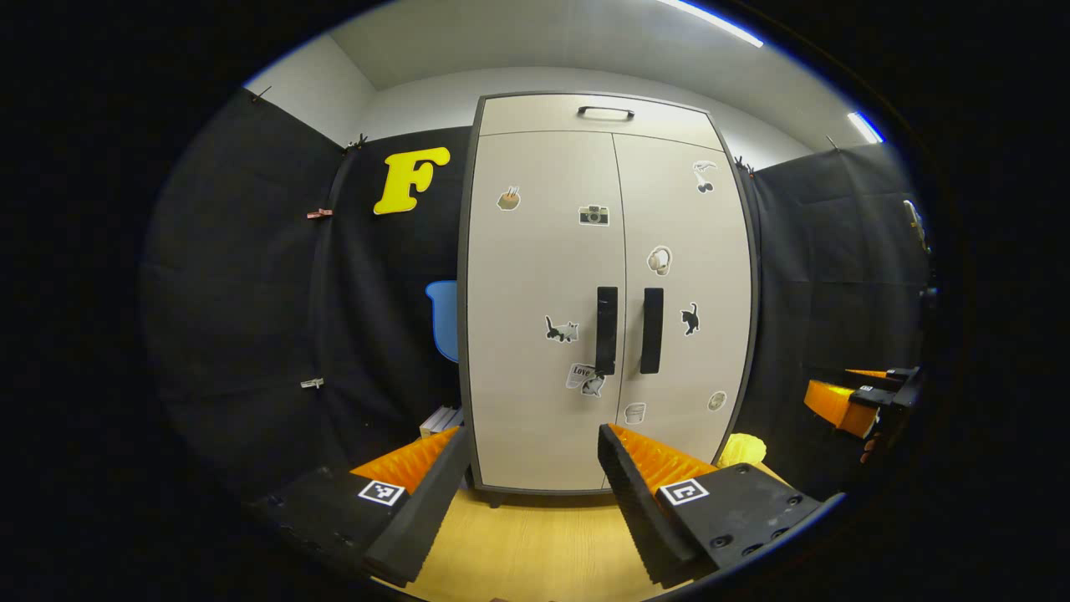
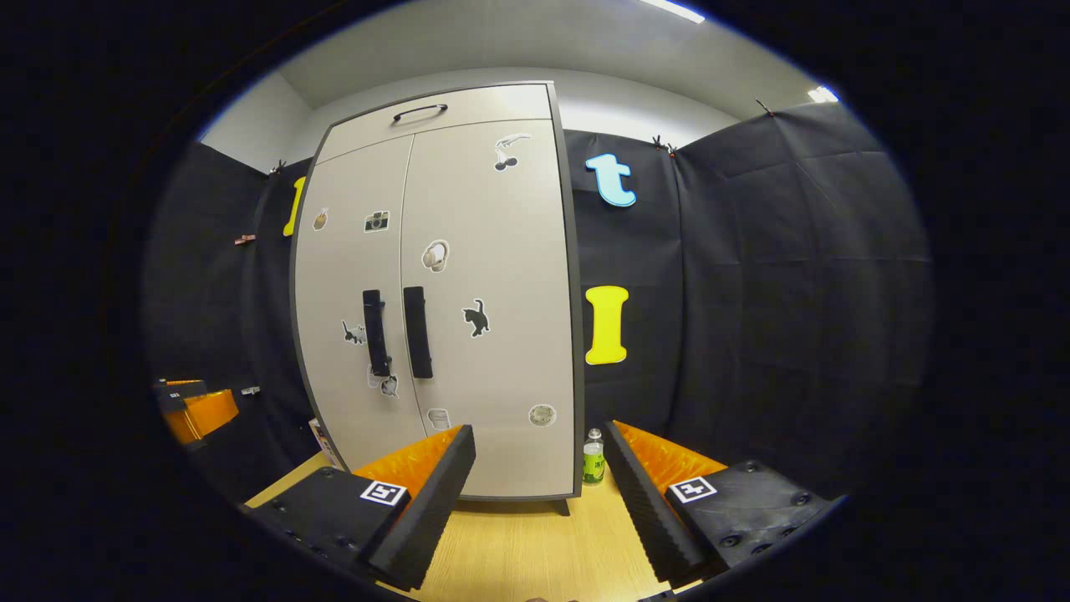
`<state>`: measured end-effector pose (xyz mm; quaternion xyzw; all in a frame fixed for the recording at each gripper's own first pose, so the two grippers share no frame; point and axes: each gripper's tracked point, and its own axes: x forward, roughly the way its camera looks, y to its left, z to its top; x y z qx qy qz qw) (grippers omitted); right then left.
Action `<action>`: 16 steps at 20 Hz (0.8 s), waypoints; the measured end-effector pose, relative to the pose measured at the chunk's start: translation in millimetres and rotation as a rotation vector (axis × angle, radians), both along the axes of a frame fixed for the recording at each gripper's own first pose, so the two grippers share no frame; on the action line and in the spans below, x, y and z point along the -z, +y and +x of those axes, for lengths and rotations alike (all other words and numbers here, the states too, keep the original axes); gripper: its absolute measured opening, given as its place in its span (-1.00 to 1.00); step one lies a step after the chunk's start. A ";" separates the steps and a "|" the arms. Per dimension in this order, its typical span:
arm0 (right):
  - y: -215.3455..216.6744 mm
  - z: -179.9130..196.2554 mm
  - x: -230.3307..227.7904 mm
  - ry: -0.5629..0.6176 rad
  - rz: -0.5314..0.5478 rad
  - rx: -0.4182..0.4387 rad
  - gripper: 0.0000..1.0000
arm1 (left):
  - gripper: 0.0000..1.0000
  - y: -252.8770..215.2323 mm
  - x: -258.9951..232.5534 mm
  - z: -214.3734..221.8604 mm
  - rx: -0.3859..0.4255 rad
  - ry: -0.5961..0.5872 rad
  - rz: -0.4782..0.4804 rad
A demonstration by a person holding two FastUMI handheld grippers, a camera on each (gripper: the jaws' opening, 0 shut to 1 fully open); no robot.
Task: Open the right door of the double-door shoe cabinet with the right hand, and open the left door with the left hand.
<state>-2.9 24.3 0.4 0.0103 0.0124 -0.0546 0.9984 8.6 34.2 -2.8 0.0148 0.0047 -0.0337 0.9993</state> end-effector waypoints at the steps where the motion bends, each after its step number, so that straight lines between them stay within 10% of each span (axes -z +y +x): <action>1: 5.4 0.2 -1.3 -0.006 0.008 -0.003 0.96 | 0.90 2.4 0.9 0.2 0.008 0.002 0.004; 16: 44.5 28.1 -15.3 -0.002 0.034 -0.060 0.95 | 0.90 13.3 12.6 -10.0 0.043 0.017 0.008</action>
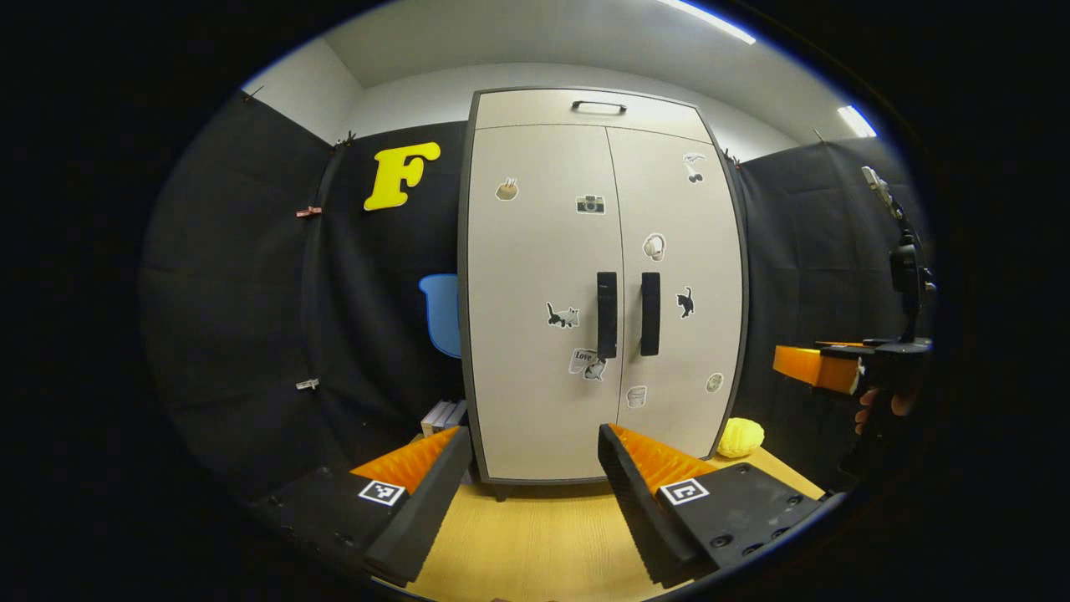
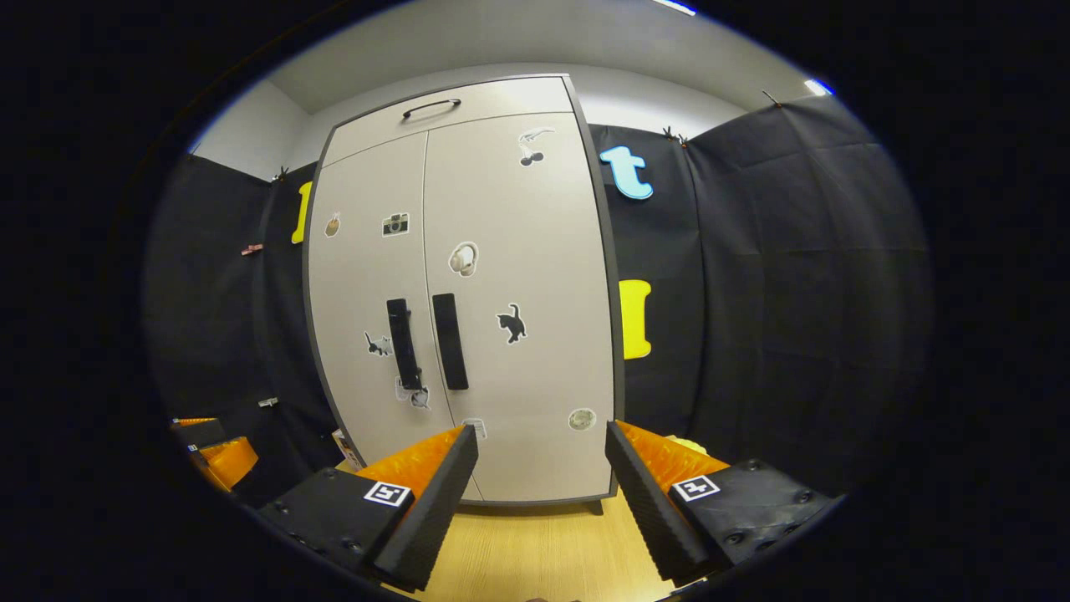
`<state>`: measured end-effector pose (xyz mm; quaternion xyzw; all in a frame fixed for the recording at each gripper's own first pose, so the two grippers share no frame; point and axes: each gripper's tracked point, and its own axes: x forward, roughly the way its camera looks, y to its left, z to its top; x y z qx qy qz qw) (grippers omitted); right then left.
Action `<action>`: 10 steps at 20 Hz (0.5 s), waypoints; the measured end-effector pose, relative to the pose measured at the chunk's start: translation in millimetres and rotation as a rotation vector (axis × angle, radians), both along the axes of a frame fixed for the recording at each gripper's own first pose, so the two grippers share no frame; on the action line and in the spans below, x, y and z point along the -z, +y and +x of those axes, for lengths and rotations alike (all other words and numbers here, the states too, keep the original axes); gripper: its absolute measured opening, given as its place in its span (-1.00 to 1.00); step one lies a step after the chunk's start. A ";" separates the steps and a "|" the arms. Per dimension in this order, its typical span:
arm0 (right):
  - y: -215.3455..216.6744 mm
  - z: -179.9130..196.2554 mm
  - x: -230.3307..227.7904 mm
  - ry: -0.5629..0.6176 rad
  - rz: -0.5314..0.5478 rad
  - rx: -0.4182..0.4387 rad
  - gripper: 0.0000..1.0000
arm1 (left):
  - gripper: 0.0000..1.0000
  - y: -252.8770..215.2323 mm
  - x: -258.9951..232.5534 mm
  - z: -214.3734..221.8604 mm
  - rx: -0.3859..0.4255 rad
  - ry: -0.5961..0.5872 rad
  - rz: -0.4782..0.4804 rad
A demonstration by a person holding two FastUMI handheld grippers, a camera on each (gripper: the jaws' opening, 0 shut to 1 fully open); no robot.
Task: Open the right door of the double-door shoe cabinet with the right hand, and open the left door with the left hand.
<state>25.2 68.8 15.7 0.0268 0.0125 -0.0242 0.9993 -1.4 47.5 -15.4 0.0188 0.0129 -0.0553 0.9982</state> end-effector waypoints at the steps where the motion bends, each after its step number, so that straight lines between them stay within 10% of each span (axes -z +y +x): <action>1: 3.8 4.4 -5.6 -0.011 -0.005 -0.008 0.95 | 0.90 0.6 -1.1 -0.6 0.000 -0.001 -0.005; 10: 48.5 68.8 -30.8 -0.025 -0.007 -0.079 0.95 | 0.90 18.7 -1.8 3.8 -0.010 -0.012 -0.035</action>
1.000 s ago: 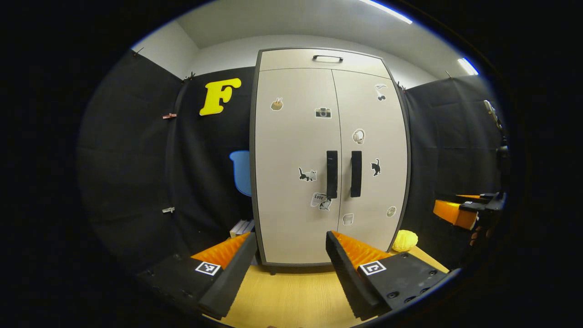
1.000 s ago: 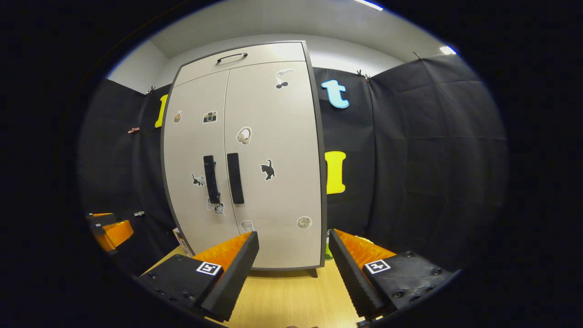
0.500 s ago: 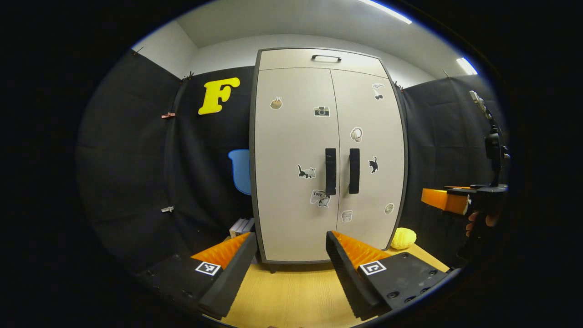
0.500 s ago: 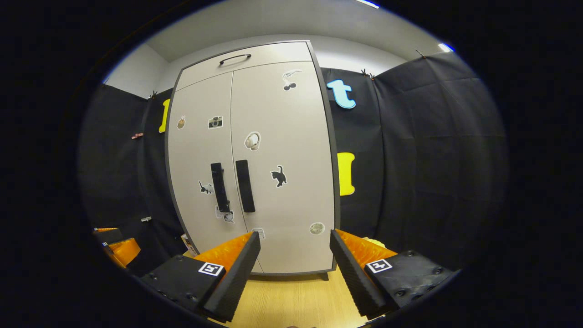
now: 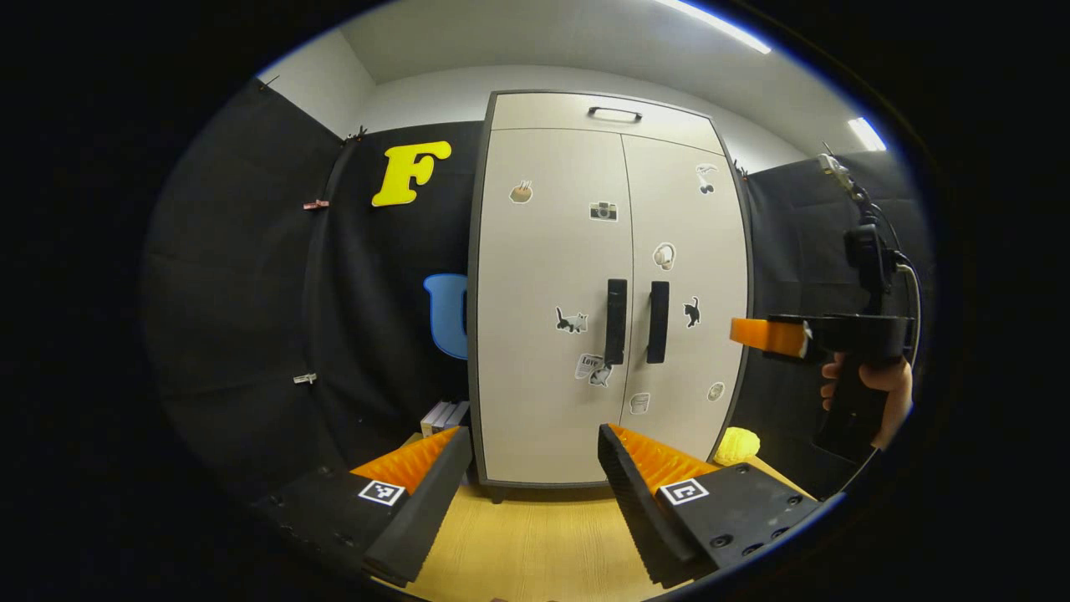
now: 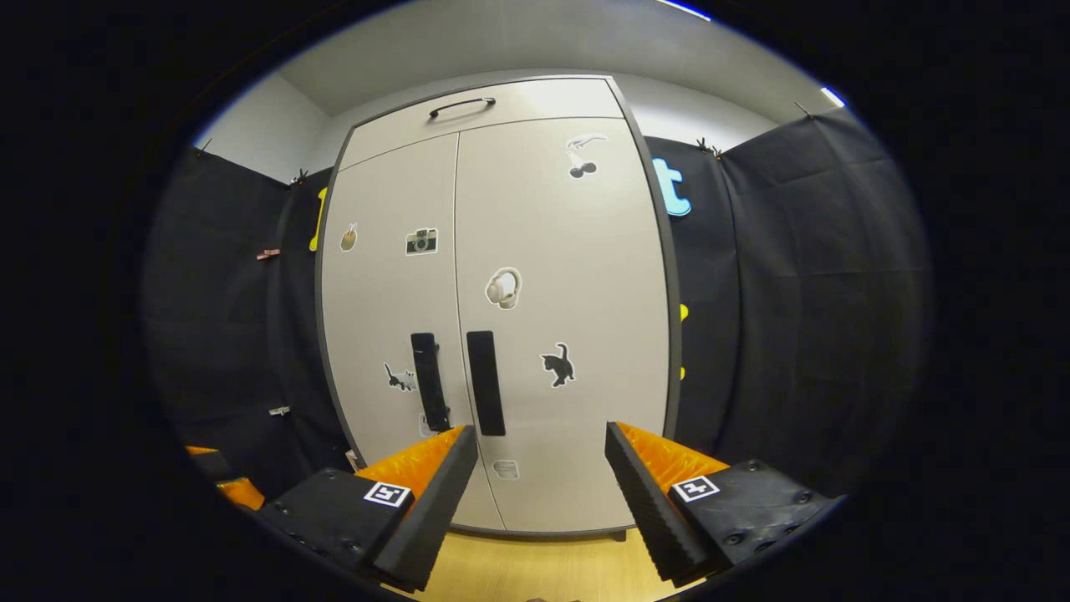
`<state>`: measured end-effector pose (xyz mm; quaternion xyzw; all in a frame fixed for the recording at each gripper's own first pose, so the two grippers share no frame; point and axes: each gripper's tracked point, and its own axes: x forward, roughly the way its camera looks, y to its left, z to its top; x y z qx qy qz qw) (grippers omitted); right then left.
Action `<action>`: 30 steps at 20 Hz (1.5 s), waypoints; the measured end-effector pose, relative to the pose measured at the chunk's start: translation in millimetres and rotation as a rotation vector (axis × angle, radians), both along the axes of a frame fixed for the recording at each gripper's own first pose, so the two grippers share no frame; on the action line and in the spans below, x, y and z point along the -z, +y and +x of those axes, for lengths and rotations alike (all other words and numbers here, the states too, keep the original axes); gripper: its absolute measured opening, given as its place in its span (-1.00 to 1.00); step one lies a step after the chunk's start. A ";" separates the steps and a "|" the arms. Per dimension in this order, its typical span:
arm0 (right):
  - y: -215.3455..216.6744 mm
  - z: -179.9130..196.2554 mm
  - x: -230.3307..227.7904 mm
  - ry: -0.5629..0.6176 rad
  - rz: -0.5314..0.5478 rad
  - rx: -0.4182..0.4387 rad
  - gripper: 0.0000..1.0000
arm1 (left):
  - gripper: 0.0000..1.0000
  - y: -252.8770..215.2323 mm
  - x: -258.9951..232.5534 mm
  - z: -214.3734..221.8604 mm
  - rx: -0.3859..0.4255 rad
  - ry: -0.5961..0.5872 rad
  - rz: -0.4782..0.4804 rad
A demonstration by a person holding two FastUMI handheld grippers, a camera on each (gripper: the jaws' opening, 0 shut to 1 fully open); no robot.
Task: Open the right door of the double-door shoe cabinet with the right hand, and open the left door with the left hand.
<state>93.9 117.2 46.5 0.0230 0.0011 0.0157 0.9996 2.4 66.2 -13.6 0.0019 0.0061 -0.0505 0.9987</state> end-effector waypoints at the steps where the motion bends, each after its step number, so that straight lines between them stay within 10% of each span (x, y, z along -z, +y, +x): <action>1: 3.1 10.0 -1.8 0.003 -0.005 0.002 0.95 | 0.90 3.3 1.4 1.2 -0.006 0.000 -0.001; 21: 49.4 152.5 28.5 0.076 -0.123 0.038 0.97 | 0.90 75.0 50.1 7.0 -0.143 0.090 -0.076; 30: 56.6 155.9 38.7 0.114 -0.050 0.080 -0.25 | 0.90 81.5 50.9 3.6 -0.120 0.079 -0.058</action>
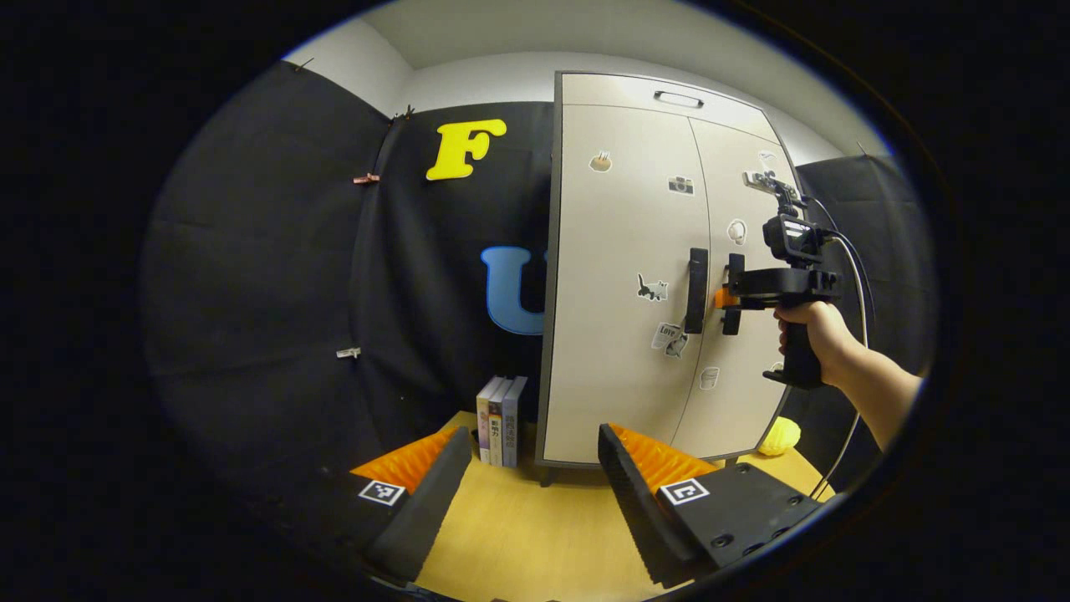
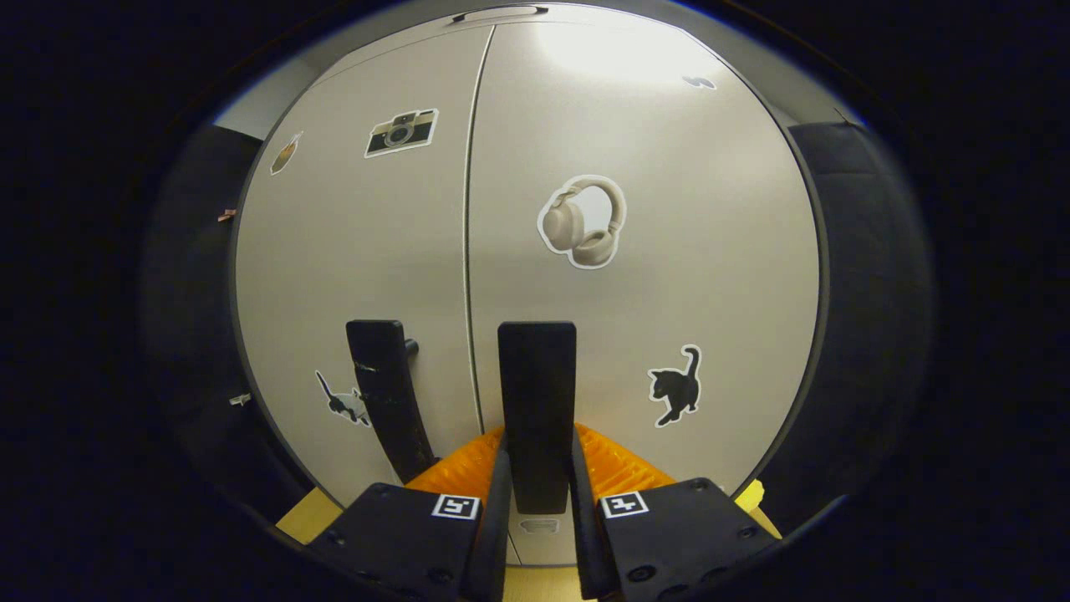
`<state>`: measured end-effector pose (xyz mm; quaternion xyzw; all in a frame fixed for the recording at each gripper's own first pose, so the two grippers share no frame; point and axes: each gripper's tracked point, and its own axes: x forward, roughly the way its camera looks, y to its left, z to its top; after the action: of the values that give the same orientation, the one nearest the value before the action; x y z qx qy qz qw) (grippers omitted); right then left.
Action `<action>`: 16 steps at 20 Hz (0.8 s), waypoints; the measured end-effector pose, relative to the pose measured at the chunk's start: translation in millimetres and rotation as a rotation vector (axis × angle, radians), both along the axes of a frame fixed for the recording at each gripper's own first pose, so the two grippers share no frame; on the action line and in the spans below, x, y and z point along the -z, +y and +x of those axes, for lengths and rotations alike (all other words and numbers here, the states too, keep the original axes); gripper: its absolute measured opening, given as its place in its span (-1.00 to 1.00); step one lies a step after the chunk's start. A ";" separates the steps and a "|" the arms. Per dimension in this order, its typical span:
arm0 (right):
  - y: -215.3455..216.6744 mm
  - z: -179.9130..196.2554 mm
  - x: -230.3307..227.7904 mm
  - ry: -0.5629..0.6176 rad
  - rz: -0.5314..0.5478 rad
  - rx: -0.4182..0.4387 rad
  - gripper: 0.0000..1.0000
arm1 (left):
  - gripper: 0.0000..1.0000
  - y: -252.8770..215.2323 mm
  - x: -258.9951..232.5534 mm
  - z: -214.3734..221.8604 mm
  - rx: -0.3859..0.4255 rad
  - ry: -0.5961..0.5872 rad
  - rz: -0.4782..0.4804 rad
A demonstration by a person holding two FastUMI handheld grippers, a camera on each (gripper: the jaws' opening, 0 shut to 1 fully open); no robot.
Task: Open the right door of the double-door shoe cabinet with the right hand, and open the left door with the left hand.
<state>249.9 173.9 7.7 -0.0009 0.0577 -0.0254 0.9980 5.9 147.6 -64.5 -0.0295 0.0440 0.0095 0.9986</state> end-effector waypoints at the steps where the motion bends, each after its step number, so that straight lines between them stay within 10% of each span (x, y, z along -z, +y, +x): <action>1: -0.7 -0.7 0.2 0.000 0.004 0.003 -0.25 | 0.91 1.8 1.4 -0.8 0.001 0.003 -0.011; 7: 0.3 -1.4 2.6 0.056 0.038 -0.022 -0.76 | 0.91 14.8 7.9 -14.6 0.004 0.003 -0.030; 16: -7.4 -26.7 -2.8 0.041 0.044 -0.011 -0.75 | 0.90 22.0 16.3 -19.7 0.065 0.018 -0.050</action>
<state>223.2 166.5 10.6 0.0204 0.0787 -0.0187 0.9965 -13.8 169.6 -80.7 -0.0528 0.0540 -0.0236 0.9969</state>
